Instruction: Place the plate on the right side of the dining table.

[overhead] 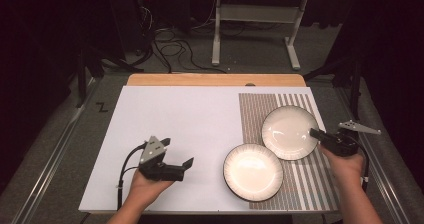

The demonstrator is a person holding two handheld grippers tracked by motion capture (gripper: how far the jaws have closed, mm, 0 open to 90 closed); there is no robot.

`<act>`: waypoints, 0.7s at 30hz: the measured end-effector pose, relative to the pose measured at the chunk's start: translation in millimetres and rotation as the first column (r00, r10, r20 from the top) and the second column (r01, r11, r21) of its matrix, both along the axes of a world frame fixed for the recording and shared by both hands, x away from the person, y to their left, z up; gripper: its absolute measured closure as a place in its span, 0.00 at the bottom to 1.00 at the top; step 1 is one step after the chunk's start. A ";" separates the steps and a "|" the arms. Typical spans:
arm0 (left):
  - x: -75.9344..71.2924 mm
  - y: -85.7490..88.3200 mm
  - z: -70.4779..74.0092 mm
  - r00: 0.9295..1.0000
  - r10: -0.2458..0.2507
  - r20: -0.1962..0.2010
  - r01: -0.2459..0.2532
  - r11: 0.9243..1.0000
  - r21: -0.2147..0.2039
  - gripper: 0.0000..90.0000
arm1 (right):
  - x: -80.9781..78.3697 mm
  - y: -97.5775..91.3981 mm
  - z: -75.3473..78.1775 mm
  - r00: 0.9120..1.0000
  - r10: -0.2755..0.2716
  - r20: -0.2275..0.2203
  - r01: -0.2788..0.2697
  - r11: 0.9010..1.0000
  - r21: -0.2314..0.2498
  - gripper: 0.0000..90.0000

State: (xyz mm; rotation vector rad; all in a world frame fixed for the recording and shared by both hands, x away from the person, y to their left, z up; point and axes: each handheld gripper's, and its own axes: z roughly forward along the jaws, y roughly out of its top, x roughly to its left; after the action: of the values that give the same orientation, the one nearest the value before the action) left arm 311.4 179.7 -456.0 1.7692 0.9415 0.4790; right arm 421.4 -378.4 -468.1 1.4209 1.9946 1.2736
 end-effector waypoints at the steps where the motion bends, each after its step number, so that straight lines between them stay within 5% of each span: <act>1: -3.9 5.9 -1.3 1.000 0.012 0.000 -0.012 1.000 -0.013 0.00 | 0.2 0.2 -0.1 1.000 -0.003 -0.002 0.003 1.000 -0.002 0.93; 10: -9.4 22.6 -3.1 0.998 0.067 -0.006 -0.067 0.996 -0.061 0.01 | 5.3 -0.1 -6.4 0.999 -0.034 -0.029 0.033 0.999 -0.031 0.89; 21: -6.2 16.0 -10.3 0.998 0.056 -0.033 -0.057 0.997 -0.047 0.02 | 16.4 1.0 -12.3 0.998 -0.051 -0.043 0.049 0.998 -0.038 0.87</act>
State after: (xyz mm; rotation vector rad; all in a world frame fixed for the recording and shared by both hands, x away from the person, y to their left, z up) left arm 305.1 195.7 -466.3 1.7147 1.0194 0.4619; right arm 437.8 -377.4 -480.3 1.4836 1.9876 1.1883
